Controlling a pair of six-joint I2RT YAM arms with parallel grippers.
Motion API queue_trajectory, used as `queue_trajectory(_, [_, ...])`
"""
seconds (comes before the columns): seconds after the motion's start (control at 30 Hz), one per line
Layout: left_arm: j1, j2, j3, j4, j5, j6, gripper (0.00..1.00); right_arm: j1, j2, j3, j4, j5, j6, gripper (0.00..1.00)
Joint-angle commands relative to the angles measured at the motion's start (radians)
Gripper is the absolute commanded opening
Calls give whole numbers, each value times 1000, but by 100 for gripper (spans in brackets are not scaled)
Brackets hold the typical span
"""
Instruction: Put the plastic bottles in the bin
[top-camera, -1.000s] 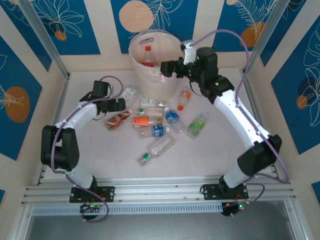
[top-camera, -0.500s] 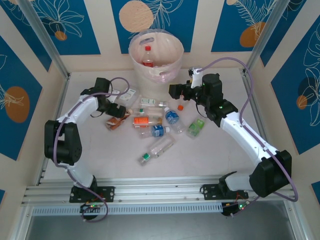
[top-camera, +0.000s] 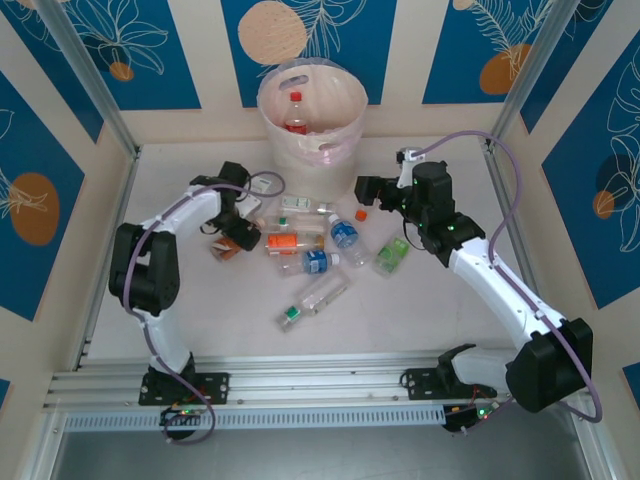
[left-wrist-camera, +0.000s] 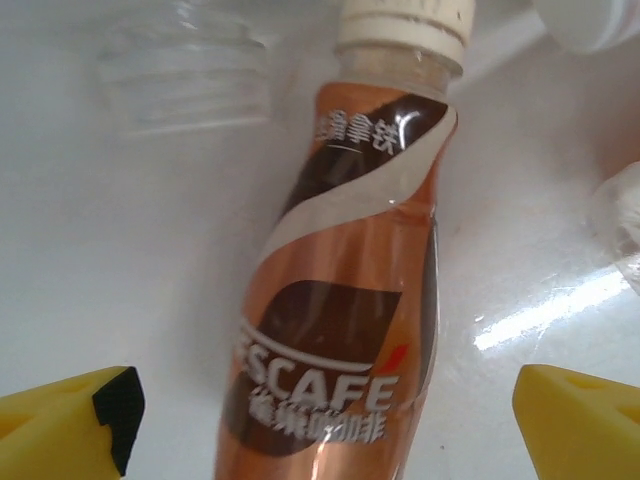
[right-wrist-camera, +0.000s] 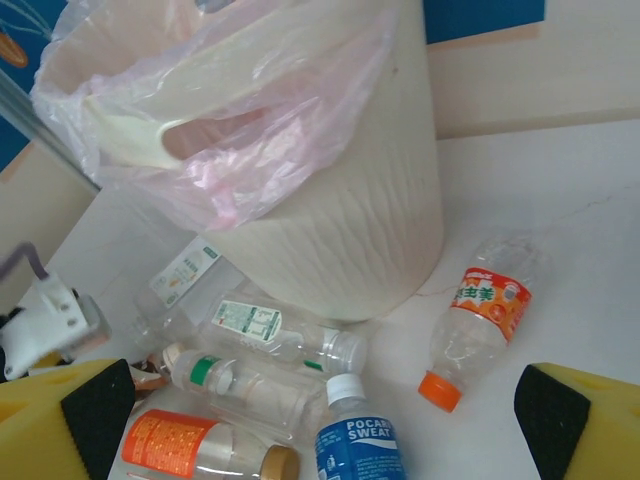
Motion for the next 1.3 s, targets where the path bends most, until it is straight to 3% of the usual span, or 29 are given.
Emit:
queue_trajectory(0.0, [-10,5,-32,-8,-76,24,92,-14,-25,-11,44,-6,24,100])
queue_trajectory(0.13, [-11,-31,-121,111,6,45,91,-22,-27,-11,39,-9,34,100])
queue_trajectory(0.53, [-12,-30,-219,227,25,56,79,-34,-68,-17,11,-8,59,100])
queue_trajectory(0.67, [-11,-42,-230,240,22,56,75,-37,-77,-24,11,11,70,100])
queue_trajectory(0.97, [-11,-64,-230,245,35,34,57,-51,-74,-28,8,30,107,100])
queue_trajectory(1.27, [-11,-173,-257,279,52,19,49,-95,-74,-46,39,-25,181,100])
